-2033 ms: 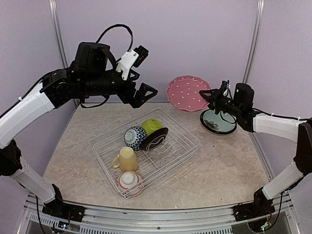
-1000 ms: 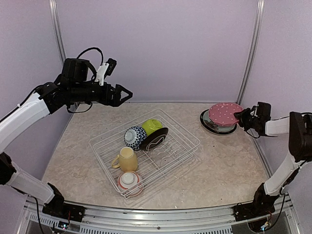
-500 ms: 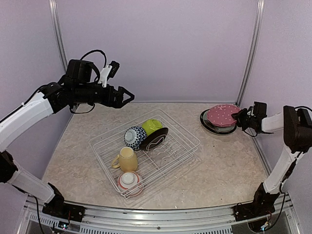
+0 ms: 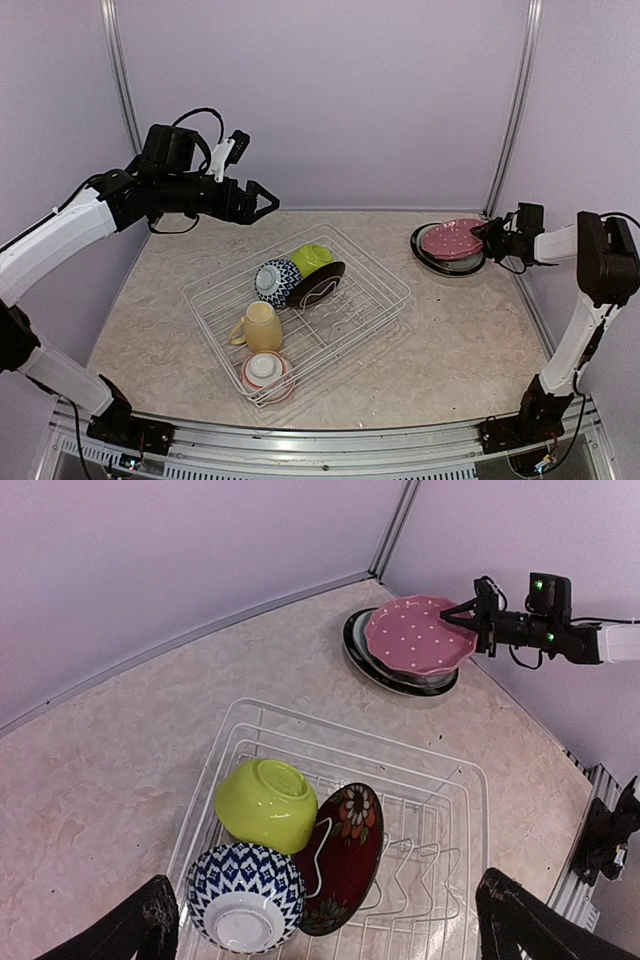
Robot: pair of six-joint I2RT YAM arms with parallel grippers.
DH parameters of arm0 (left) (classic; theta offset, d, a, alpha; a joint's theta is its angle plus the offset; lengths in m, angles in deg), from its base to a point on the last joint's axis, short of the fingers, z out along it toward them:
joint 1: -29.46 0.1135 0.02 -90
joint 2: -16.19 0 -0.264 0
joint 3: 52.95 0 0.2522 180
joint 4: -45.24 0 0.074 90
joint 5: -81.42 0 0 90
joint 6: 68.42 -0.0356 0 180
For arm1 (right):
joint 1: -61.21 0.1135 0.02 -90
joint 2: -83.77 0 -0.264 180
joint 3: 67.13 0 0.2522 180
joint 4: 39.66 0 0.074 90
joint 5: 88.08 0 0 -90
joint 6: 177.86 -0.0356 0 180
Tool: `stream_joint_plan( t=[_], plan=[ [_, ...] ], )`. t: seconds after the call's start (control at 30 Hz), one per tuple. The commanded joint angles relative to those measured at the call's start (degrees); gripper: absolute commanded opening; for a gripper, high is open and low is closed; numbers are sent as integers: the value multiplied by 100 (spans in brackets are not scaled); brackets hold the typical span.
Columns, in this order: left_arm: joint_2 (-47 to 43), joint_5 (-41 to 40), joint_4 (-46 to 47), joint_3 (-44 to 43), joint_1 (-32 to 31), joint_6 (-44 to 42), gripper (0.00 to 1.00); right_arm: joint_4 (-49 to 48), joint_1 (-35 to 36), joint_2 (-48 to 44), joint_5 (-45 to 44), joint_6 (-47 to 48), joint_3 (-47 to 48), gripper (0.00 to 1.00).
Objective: Unload the mixed dishes from the dish rack
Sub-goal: Place the plate with another plate.
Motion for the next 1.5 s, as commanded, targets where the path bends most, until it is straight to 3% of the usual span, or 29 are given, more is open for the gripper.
stream_joint_plan(
  t=[0.0, 0.27, 0.53, 0.83, 1.13, 1.3, 1.47],
  plan=[
    [-18, 81, 90, 57, -26, 32, 99, 100, -39, -186, 80, 381, 220, 41],
    [-110, -230, 31, 55, -230, -161, 99, 1271, -22, -346, -437, 1103, 457, 68],
    [-141, -110, 22, 32, -243, -94, 99, 2681, 107, -264, -1265, 1930, 1092, 83],
    [-162, -96, 4, 26, -248, -79, 99, 3017, 269, 162, -1527, 2301, 1415, 87],
    [-117, -65, -32, 2, -406, -68, 99, 2130, 368, 207, -768, 1918, 1236, 86],
    [187, 341, -197, -148, -541, 59, 99, 2670, 373, -245, -1204, 2245, 1171, 89],
    [721, 1003, -446, -443, -652, 296, 97, 2855, 523, -1365, -1419, 2693, 359, 96]
  ],
)
